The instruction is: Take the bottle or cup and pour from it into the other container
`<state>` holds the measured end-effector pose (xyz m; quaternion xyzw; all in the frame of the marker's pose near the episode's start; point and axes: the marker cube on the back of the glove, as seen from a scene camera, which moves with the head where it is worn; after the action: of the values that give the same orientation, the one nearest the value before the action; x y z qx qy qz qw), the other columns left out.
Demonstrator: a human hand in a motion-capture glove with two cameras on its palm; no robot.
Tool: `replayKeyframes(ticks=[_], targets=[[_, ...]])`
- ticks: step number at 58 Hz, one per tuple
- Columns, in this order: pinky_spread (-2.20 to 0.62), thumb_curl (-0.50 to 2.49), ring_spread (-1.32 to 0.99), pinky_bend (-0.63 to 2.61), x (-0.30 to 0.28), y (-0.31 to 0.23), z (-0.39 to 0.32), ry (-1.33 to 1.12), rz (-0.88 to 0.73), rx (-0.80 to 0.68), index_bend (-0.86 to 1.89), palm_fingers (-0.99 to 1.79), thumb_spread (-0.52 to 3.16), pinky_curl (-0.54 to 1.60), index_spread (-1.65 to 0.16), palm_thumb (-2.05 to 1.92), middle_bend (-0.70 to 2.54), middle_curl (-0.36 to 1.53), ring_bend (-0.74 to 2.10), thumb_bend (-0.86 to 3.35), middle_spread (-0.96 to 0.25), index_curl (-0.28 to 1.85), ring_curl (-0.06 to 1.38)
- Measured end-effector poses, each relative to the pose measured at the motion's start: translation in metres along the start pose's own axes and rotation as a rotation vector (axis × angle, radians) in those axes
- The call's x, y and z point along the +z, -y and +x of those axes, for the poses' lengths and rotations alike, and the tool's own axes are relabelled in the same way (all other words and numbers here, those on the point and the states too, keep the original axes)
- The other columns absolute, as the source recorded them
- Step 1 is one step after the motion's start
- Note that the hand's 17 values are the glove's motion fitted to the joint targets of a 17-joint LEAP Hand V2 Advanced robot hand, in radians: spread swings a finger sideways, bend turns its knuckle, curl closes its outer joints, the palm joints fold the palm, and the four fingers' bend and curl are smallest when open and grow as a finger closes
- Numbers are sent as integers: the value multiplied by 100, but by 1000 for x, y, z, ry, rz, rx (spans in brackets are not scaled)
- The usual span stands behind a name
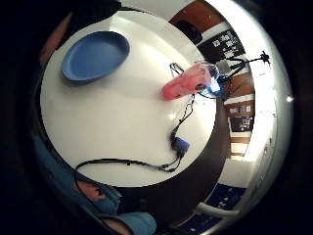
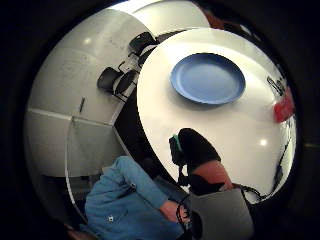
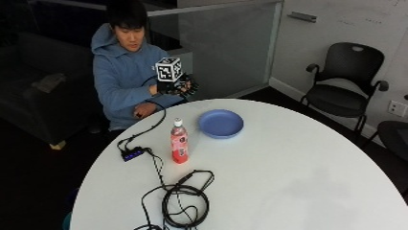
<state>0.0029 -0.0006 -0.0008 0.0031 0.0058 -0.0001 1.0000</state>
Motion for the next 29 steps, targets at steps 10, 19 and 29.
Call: replayKeyframes(ticks=[10,19,29], targets=[[13,17,5,54,-1,-7,3,-4,-2,20,18,21,78,17,-34,47,15,8,30,19,-4,15,12],[15,22,7,57,-2,-14,19,-27,-1,36,18,18,92,20,-38,51,16,12,33,11,-5,21,16],[16,26,7,59,-7,-29,43,-43,-12,88,18,16,97,22,-40,54,17,16,34,4,-5,24,19]])
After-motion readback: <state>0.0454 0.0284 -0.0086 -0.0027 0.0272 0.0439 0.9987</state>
